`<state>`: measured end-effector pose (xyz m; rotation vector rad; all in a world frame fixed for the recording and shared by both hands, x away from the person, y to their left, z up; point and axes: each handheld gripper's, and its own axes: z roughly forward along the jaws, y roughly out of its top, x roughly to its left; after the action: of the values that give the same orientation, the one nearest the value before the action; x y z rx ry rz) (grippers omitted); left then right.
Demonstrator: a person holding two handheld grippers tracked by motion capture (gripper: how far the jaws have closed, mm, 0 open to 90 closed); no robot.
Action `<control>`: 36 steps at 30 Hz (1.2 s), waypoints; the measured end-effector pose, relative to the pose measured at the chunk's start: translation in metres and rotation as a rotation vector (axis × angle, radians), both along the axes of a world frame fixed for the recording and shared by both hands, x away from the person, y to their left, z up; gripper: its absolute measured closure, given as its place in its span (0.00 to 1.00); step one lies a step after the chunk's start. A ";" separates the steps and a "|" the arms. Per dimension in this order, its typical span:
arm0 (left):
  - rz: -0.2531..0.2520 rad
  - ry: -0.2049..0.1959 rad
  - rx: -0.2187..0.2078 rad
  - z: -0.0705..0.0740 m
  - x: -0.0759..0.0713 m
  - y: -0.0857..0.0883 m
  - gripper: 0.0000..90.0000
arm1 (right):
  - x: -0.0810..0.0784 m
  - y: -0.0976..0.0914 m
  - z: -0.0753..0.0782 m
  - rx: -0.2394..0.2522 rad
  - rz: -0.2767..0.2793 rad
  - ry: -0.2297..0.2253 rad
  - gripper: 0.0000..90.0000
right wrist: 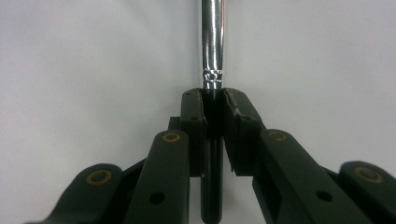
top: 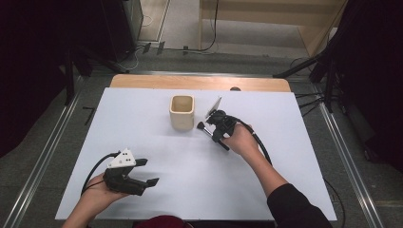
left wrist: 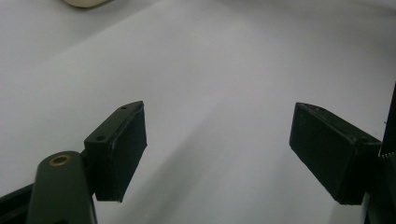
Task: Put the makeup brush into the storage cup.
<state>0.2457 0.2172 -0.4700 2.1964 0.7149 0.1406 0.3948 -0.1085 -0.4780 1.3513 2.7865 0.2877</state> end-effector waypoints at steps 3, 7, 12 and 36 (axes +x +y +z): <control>-0.001 0.000 0.001 0.000 0.000 0.000 0.22 | 0.000 -0.005 0.005 0.017 -0.011 -0.005 0.90; 0.007 0.002 0.006 0.000 0.000 0.000 0.22 | -0.002 -0.010 0.013 0.029 -0.017 -0.003 0.89; 0.008 0.003 0.005 0.000 0.000 0.000 0.23 | -0.008 -0.016 0.025 0.064 -0.023 -0.010 0.90; 0.063 0.040 -0.028 0.002 0.004 0.001 0.23 | -0.048 -0.032 0.043 0.201 0.012 0.005 0.89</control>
<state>0.2495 0.2179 -0.4679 2.1563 0.8039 0.1182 0.3470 -0.1406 -0.4351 1.3733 2.8357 0.5801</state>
